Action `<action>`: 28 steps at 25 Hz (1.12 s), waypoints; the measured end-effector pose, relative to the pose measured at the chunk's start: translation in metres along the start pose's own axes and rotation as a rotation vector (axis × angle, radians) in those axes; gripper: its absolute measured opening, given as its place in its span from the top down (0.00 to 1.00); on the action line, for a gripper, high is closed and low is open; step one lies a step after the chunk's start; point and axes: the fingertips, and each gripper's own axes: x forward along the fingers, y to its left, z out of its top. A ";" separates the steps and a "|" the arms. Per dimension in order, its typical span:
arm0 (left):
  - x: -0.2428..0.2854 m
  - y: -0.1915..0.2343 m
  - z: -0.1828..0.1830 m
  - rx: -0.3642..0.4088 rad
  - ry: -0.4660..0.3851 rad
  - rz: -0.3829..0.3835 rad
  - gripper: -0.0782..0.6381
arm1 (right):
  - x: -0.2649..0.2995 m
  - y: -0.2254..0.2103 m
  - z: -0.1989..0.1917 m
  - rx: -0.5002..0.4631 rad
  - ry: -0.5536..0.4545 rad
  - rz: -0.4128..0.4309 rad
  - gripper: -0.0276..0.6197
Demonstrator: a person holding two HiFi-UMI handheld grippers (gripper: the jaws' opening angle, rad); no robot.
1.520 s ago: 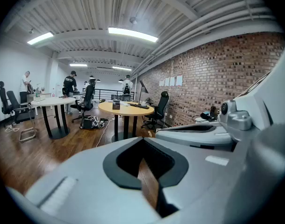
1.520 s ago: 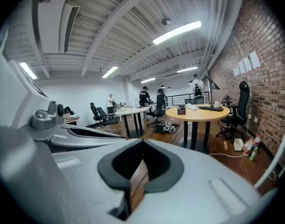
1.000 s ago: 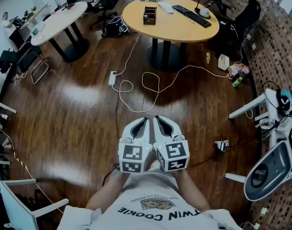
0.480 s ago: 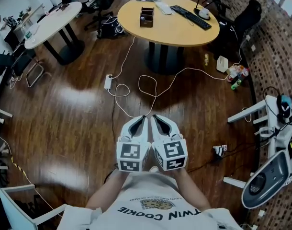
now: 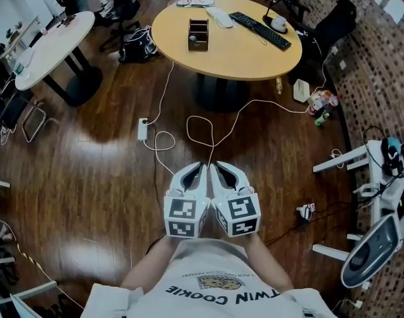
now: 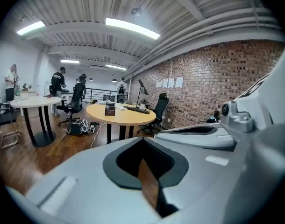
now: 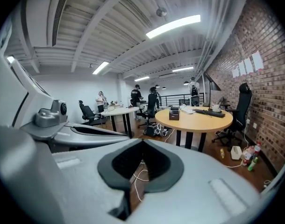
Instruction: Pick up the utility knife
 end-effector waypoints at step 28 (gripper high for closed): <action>0.161 0.144 0.050 -0.032 0.021 -0.060 0.88 | 0.206 -0.060 0.062 0.021 0.001 -0.019 0.95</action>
